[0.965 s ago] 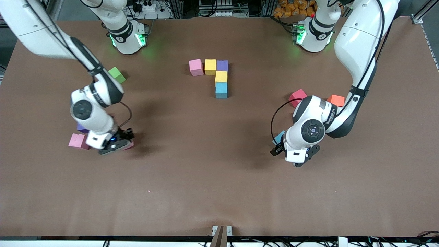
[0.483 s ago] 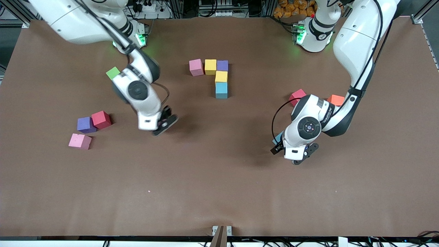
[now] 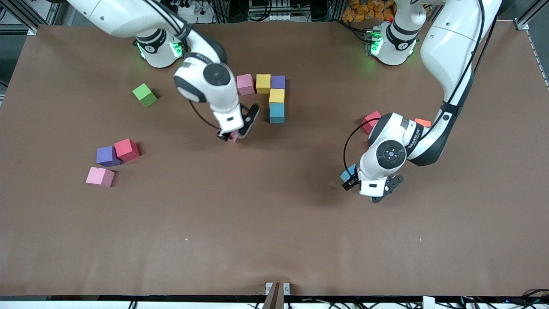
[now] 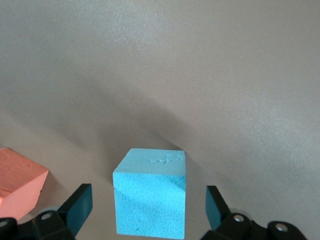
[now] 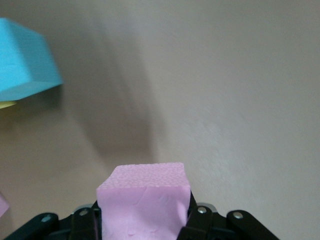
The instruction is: Form number 2 with 11 blocks
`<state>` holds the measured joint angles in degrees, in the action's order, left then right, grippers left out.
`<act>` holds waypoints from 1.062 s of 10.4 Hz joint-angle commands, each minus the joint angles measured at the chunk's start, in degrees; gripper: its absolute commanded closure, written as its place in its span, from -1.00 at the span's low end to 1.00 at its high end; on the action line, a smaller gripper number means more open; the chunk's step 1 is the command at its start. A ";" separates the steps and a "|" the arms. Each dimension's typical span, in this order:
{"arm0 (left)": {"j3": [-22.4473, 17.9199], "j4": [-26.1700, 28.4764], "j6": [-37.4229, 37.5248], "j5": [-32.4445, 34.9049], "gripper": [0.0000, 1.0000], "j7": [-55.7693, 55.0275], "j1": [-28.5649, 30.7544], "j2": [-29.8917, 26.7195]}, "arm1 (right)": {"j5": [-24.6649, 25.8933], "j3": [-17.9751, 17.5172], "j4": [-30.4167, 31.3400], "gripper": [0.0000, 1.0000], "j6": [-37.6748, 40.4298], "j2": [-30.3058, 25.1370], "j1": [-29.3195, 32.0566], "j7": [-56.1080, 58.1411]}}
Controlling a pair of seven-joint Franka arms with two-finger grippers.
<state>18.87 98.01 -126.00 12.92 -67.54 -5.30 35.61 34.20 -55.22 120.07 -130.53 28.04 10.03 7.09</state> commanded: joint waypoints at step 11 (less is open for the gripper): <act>0.29 6.06 -7.06 1.23 0.07 -4.26 -0.41 -0.19 | 2.62 -1.29 0.95 1.00 -0.51 5.27 -9.32 9.53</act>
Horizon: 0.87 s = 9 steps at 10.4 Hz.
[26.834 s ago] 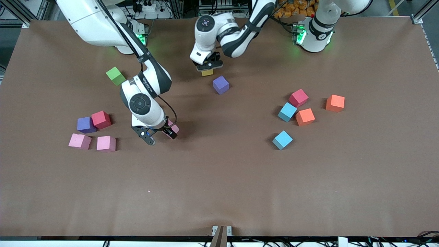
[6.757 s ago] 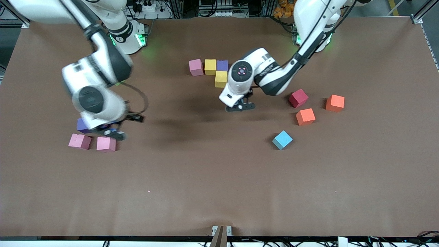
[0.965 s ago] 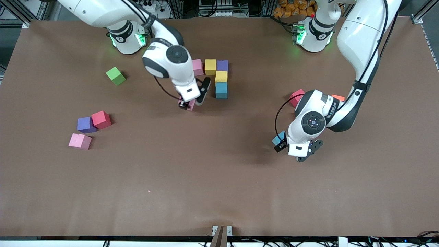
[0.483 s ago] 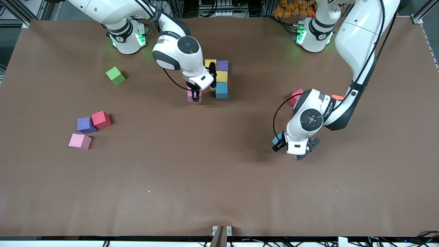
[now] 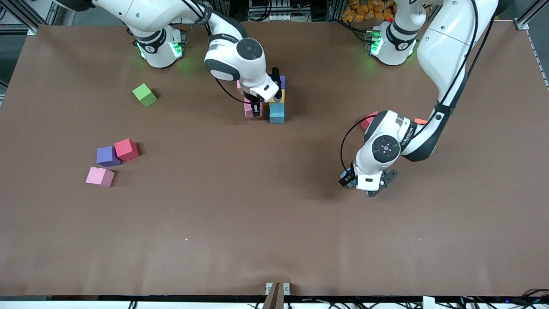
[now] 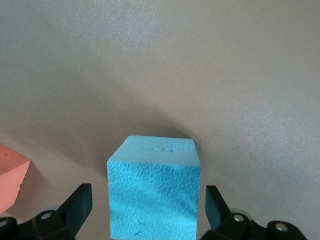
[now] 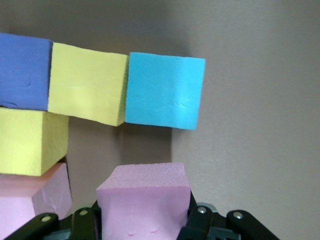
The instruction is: Form number 2 with 11 blocks
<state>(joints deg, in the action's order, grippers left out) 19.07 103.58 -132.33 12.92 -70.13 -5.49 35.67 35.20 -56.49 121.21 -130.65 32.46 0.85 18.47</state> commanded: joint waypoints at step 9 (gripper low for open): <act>1.75 0.13 1.89 0.71 1.00 -5.27 -0.05 -2.53 | 11.91 2.35 -1.23 1.00 -3.46 6.12 -2.61 -12.75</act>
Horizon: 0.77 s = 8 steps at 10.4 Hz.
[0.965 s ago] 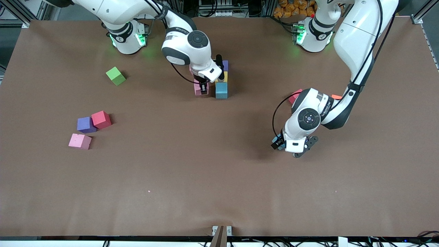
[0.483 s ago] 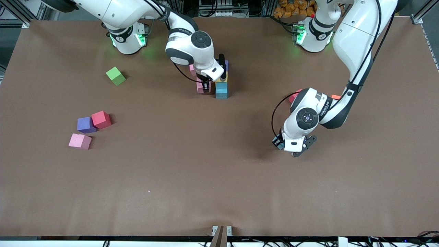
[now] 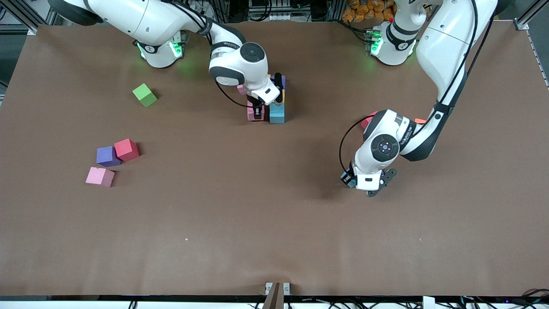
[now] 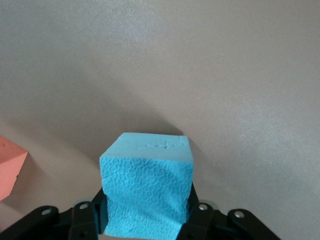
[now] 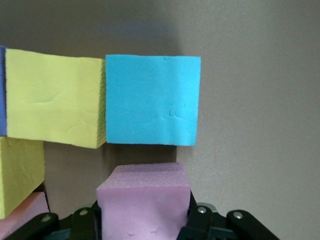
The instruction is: Form number 2 with 11 blocks
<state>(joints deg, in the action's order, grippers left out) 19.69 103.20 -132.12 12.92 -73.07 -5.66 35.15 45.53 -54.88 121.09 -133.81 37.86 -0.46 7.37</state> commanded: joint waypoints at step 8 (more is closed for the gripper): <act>3.33 0.60 4.59 0.35 0.78 -5.58 -0.14 -2.99 | 1.58 0.91 -1.73 1.00 -2.24 2.13 -1.82 -5.44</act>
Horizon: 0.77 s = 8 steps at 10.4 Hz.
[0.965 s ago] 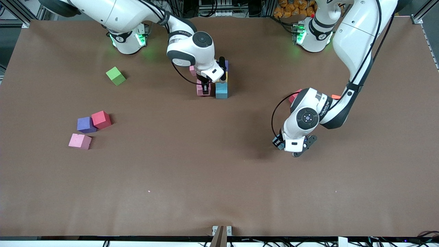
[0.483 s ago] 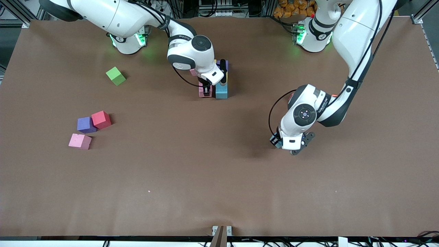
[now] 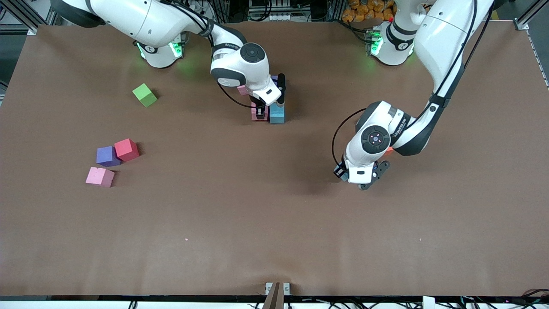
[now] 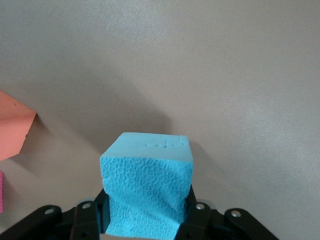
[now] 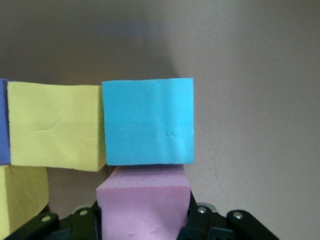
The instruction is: Form number 2 with 11 blocks
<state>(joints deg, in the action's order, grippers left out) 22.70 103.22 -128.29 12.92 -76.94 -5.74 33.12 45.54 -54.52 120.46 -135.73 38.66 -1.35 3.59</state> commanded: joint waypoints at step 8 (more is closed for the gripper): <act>0.68 0.58 0.76 0.35 0.72 -1.81 0.03 -0.78 | 3.24 1.78 -2.42 1.00 -0.33 2.83 -1.64 -1.66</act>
<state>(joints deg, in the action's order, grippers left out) 23.10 103.33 -128.19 12.92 -77.59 -5.77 33.12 46.77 -53.90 119.81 -136.08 39.82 -1.44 3.47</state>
